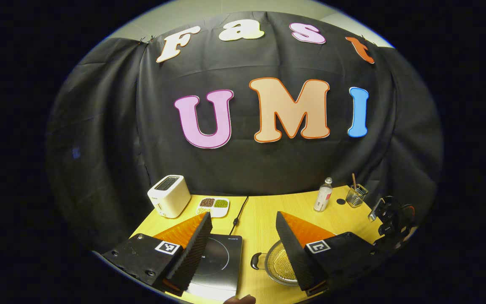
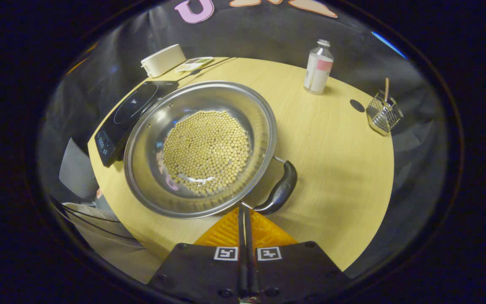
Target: First push the handle of the pot to place it horizontally, then grasp the pot with both hands and set it on the induction cooktop.
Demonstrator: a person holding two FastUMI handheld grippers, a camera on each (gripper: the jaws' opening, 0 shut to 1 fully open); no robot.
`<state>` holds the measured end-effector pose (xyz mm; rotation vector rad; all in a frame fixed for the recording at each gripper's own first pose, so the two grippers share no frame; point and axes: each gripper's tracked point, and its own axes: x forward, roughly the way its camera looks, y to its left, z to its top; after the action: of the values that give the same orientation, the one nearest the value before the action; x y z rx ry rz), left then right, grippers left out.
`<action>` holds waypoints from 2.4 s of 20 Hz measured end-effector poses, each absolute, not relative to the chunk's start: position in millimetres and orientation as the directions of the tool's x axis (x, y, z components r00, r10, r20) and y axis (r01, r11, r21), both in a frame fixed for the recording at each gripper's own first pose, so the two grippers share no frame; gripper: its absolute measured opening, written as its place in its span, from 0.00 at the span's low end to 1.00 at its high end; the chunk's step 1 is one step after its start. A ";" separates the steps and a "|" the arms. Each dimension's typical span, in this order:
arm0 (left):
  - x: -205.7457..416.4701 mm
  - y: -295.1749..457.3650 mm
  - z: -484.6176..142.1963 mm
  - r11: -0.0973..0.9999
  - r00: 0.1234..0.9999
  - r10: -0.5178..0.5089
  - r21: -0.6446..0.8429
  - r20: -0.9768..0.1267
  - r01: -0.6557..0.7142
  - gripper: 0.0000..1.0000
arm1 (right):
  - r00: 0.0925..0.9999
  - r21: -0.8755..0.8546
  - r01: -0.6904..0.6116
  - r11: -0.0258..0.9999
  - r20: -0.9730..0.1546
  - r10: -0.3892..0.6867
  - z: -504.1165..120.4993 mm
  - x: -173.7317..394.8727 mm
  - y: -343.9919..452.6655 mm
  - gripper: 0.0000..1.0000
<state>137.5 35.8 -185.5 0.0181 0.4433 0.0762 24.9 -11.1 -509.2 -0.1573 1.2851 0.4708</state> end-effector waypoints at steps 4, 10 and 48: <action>135.6 34.8 -186.1 0.996 0.898 0.090 0.041 -0.431 -0.080 0.93 | 0.213 0.148 -0.415 0.897 -0.943 0.255 -510.6 33.4 -14.8 0.02; 128.5 15.3 -200.9 0.997 0.886 0.072 0.037 -0.459 -0.062 0.93 | 0.238 0.141 -0.409 0.902 -0.937 0.254 -503.4 35.4 -22.9 0.00; 108.6 -3.0 -485.9 0.984 0.387 -0.166 -0.178 -0.907 0.006 0.96 | 0.291 0.039 0.105 0.994 -0.957 0.006 -533.4 86.6 -30.7 0.85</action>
<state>108.6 -3.0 -485.9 -0.1542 1.1699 -0.1103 86.6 -30.7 -533.4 0.1002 1.2743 -0.0656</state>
